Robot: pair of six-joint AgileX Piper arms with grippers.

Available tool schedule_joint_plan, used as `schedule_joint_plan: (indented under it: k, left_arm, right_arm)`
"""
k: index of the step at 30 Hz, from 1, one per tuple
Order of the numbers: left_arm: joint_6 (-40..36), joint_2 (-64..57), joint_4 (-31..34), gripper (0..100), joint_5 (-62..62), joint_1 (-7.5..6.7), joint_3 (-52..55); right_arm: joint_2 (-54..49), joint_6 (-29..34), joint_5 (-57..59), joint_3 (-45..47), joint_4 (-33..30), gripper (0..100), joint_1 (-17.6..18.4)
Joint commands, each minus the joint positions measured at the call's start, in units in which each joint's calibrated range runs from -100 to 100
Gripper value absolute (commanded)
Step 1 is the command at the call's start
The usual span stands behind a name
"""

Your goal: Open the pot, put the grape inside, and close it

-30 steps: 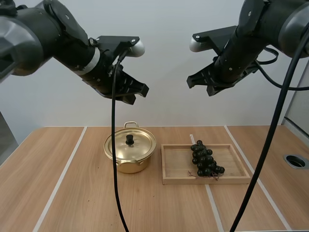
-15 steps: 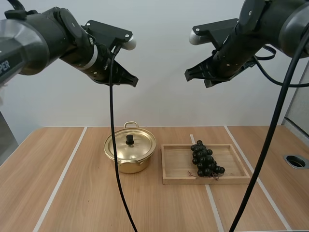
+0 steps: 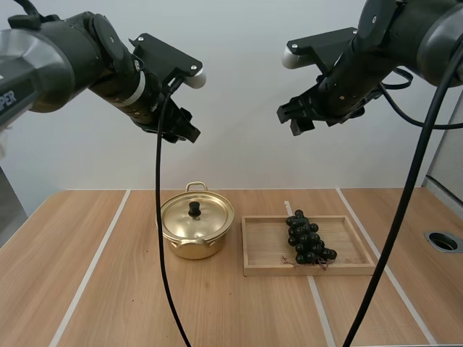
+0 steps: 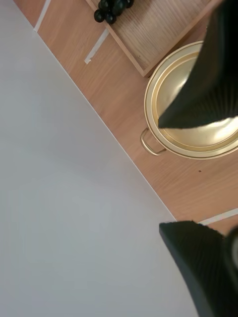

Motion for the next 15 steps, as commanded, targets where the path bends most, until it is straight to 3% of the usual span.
schedule_joint_plan:
  k: [1, 5, 15]
  left_arm:
    - [1.26, 0.27, -0.4, 100, 3.33, -0.14, -0.2]
    - [2.07, 2.59, -0.55, 100, 9.32, -0.14, -0.2]
    - [2.15, 11.66, -2.42, 100, 9.86, -0.18, -0.2]
  right_arm:
    - [-0.48, -1.0, 1.96, -0.89, -0.72, 100, 0.09]
    - [-0.48, -1.0, 4.16, -0.44, -0.72, 100, 0.09]
    - [-0.48, -0.91, 0.58, 7.43, -2.61, 100, 0.09]
